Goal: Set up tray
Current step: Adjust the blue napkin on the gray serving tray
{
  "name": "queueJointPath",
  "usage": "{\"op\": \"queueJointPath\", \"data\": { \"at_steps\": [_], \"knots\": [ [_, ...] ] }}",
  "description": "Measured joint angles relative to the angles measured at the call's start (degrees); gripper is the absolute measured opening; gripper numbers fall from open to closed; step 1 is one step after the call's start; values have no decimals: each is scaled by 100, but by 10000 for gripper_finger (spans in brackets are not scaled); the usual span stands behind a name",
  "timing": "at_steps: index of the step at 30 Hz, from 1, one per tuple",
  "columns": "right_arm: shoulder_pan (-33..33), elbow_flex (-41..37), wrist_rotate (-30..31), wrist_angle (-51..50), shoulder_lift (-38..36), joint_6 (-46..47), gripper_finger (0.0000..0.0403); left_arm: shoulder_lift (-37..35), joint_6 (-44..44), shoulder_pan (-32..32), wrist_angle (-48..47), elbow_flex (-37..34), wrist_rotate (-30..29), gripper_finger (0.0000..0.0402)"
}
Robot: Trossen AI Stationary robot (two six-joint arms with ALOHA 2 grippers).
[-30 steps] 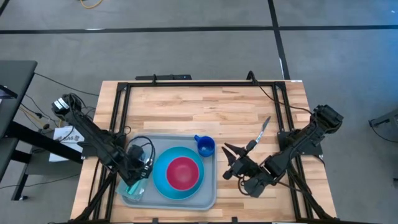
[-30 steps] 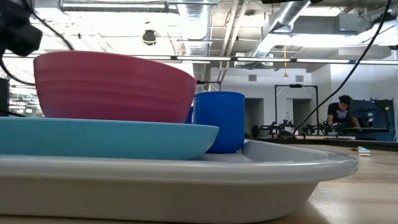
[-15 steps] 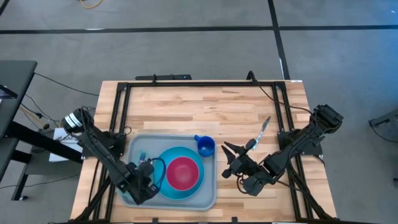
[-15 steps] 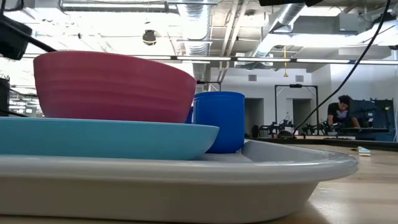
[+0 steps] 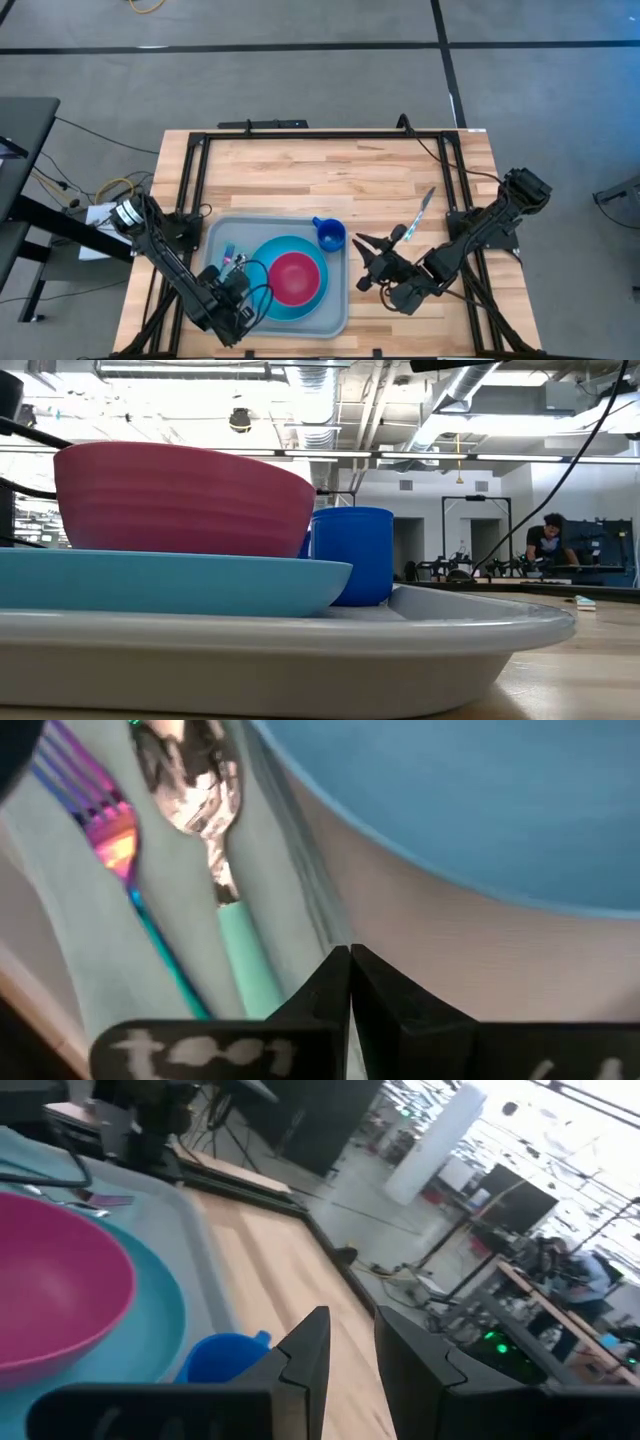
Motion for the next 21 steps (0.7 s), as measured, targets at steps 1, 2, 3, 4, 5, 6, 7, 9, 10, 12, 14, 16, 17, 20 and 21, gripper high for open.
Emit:
{"op": "queueJointPath", "data": {
  "at_steps": [1, 2, 3, 4, 5, 6, 7, 9, 10, 12, 14, 16, 17, 20, 21],
  "knots": [
    [0, 0, -18, -1, 0, 2, 77, 0, -22, 0, -21, 0, 15, 0],
    [-1, 0, -14, 0, 0, 2, 77, 0, -35, -9, -28, 0, 7, 0],
    [-15, 0, -2, 0, 0, 0, 77, 0, -37, -15, -43, 0, 17, 0],
    [-24, 0, -5, 0, 0, 0, 77, 0, -41, -26, -64, 0, 45, 0],
    [-24, 0, -5, -2, 0, 0, 77, 0, -45, -40, -87, 0, 77, 0],
    [-26, 0, -7, 0, 0, 0, 77, 0, -71, -47, -91, -2, 127, 0],
    [-26, 0, -7, -1, 0, -1, 77, 1, -124, -59, -91, -2, 135, 0],
    [-26, 0, -7, 0, 0, -1, 77, 29, -218, -89, -84, -2, 120, 0],
    [-26, 0, -7, 0, 0, -2, 77, 56, -253, -107, -89, -2, 108, 0],
    [-26, 0, -7, -2, 0, -2, 77, 146, -323, -142, -85, -2, 114, 0],
    [-26, 0, -7, 0, 0, -2, 77, 261, -352, -161, -45, -2, 229, 0],
    [-26, 0, -7, 0, 0, -2, 77, 367, -338, -177, 35, -7, 297, 0],
    [-26, 0, -8, 0, 0, -2, 77, 418, -307, -177, 82, 2, 310, 0],
    [-26, 0, -9, 0, 0, -4, 77, 490, -295, -170, 245, 17, 267, 0],
    [-26, 0, -9, -2, 0, -4, 77, 487, -295, -155, 289, 11, 207, 0]
  ]
}}
